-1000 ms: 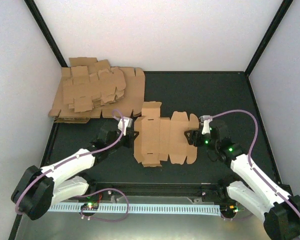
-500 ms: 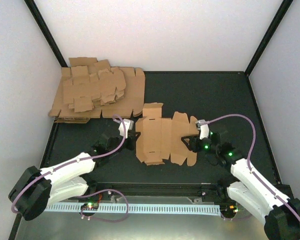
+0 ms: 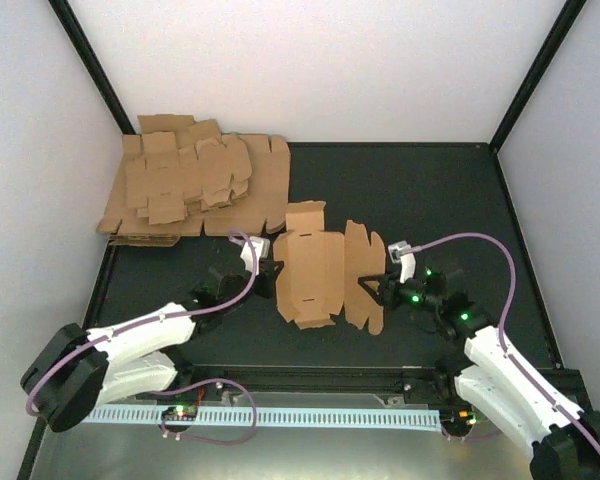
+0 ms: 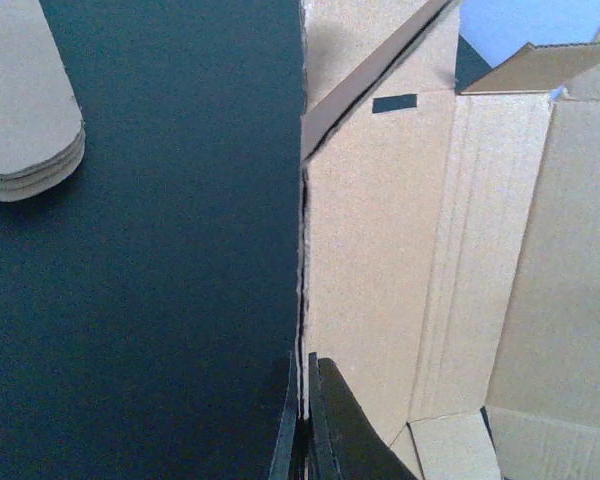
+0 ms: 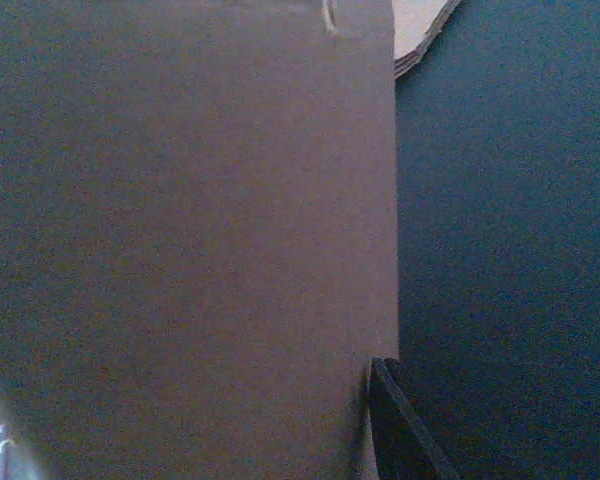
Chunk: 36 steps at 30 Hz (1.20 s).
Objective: Fold the paper box
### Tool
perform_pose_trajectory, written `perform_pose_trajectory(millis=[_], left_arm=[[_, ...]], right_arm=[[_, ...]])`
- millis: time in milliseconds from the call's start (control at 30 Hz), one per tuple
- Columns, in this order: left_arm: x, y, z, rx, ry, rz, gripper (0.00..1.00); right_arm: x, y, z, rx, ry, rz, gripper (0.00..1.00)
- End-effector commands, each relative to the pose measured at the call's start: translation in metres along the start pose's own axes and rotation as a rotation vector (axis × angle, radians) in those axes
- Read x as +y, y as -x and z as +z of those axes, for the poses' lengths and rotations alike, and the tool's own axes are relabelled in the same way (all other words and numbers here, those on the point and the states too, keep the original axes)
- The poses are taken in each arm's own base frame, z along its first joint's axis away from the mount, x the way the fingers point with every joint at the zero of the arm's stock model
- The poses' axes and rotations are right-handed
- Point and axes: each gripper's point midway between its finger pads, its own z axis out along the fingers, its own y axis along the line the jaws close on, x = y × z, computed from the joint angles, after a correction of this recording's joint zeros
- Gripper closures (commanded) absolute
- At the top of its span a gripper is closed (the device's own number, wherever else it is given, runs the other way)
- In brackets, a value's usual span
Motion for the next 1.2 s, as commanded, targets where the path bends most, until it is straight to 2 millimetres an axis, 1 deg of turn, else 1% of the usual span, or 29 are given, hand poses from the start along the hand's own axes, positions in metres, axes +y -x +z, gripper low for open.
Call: perform_pose_trajectory(millis=[0, 100, 167, 300, 467, 500, 633, 733, 833, 1067, 1167], left_arm=[[-0.012, 0.028, 0.002, -0.058, -0.005, -0.017, 0.98], [-0.012, 0.034, -0.001, -0.082, 0.000, -0.020, 0.98], [-0.013, 0.036, -0.004, -0.100, -0.010, -0.012, 0.99], [-0.013, 0.034, -0.003, -0.103, -0.009, 0.001, 0.98], [-0.006, 0.028, 0.001, -0.090, 0.021, 0.019, 0.99], [-0.006, 0.027, 0.002, -0.091, 0.022, 0.023, 0.98], [-0.006, 0.027, 0.004, -0.099, 0.029, 0.029, 0.98], [-0.006, 0.028, 0.007, -0.099, 0.040, 0.032, 0.98], [-0.004, 0.029, 0.011, -0.097, 0.058, 0.027, 0.99], [-0.005, 0.032, 0.023, -0.089, 0.080, 0.007, 0.98], [-0.007, 0.033, 0.026, -0.090, 0.079, -0.016, 0.98]], right_arm=[[0.023, 0.013, -0.005, -0.023, 0.090, -0.030, 0.63], [0.024, 0.016, -0.007, -0.024, 0.082, -0.033, 0.65], [0.019, 0.011, -0.006, -0.006, 0.059, -0.026, 0.67], [0.001, -0.004, -0.001, 0.040, -0.011, 0.021, 0.72], [-0.033, -0.018, -0.001, 0.058, -0.180, 0.081, 0.72], [-0.037, -0.021, -0.001, 0.063, -0.197, 0.086, 0.73], [-0.043, -0.030, 0.003, 0.097, -0.209, 0.128, 0.73], [-0.046, -0.039, 0.005, 0.119, -0.210, 0.156, 0.75], [-0.050, -0.044, 0.006, 0.122, -0.220, 0.176, 0.80], [-0.056, -0.050, 0.008, 0.115, -0.232, 0.194, 0.92], [-0.057, -0.054, 0.009, 0.123, -0.228, 0.203, 0.95]])
